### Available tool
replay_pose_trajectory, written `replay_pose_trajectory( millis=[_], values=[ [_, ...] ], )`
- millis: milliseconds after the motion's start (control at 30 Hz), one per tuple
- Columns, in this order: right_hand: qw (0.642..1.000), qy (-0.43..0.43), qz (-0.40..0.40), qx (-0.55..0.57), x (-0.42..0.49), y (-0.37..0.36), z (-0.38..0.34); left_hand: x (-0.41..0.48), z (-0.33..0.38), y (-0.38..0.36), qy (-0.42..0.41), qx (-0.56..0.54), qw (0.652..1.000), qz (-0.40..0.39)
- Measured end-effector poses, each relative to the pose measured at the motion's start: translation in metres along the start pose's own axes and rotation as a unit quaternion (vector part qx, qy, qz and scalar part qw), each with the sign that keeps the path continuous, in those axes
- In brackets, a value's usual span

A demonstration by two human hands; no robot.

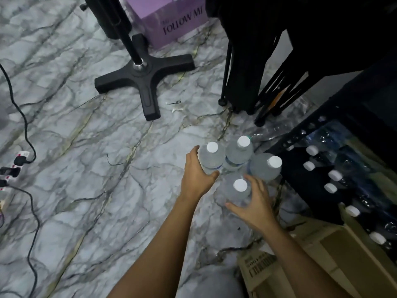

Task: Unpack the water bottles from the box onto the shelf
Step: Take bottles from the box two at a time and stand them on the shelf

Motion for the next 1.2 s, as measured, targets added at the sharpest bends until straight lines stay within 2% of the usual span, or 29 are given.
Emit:
replay_pose_trajectory(
  millis=[133, 333, 500, 633, 800, 1000, 1200],
  values=[
    [0.999, 0.000, 0.030, 0.018, 0.009, -0.008, 0.010, 0.020, -0.008, -0.014, -0.015, -0.001, 1.000, -0.021],
    [0.998, -0.037, 0.033, 0.026, 0.020, -0.027, 0.029, 0.037, -0.014, -0.026, -0.032, -0.042, 0.999, 0.008],
    [0.995, -0.057, 0.070, 0.034, 0.024, -0.033, 0.033, 0.046, -0.015, -0.032, -0.029, -0.062, 0.998, 0.005],
    [0.995, -0.029, 0.096, 0.021, 0.023, -0.030, 0.029, 0.050, -0.020, -0.029, -0.035, -0.049, 0.997, 0.041],
    [0.990, -0.040, 0.124, 0.047, 0.010, -0.021, 0.024, 0.031, -0.024, -0.024, -0.037, -0.054, 0.995, 0.071],
    [0.985, -0.046, 0.158, 0.059, -0.028, 0.022, 0.003, -0.016, -0.001, 0.000, -0.062, -0.021, 0.996, 0.067],
    [0.966, -0.046, 0.212, 0.142, -0.075, 0.111, -0.043, -0.072, 0.095, 0.032, -0.151, 0.028, 0.987, 0.040]
  ],
)
Point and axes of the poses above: each hand's wrist, its own x-axis towards the middle knuckle, its own y-axis out of the back of the hand, z = x × y, the point moved 4 cm from there along x, towards the middle knuckle, and after that the axes turned 6 degrees about x, right-handed, at the moved point
